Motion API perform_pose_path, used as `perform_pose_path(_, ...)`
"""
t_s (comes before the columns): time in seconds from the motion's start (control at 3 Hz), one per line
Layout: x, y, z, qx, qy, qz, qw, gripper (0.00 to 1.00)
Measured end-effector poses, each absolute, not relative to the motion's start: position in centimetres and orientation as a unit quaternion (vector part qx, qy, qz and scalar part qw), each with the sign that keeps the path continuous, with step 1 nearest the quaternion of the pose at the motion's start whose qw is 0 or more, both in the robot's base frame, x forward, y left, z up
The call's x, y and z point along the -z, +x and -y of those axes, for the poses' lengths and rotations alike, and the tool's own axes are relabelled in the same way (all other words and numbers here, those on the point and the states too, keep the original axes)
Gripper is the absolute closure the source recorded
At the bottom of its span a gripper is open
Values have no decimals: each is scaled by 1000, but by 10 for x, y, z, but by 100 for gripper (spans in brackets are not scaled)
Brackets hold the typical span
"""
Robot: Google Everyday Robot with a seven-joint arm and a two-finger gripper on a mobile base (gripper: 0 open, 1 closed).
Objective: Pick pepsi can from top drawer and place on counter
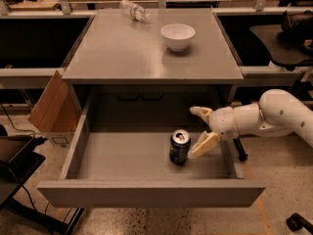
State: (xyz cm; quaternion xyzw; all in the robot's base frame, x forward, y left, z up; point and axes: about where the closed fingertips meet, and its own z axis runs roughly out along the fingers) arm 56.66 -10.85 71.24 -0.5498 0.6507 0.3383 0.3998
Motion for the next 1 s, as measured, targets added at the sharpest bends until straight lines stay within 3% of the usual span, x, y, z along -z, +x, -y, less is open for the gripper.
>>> perform_pose_path(0.67, -697, 555, 77, -349, -580, -612, 409, 0)
perform_pose_path(1.0, -693, 550, 65, -343, -596, -602, 406, 18)
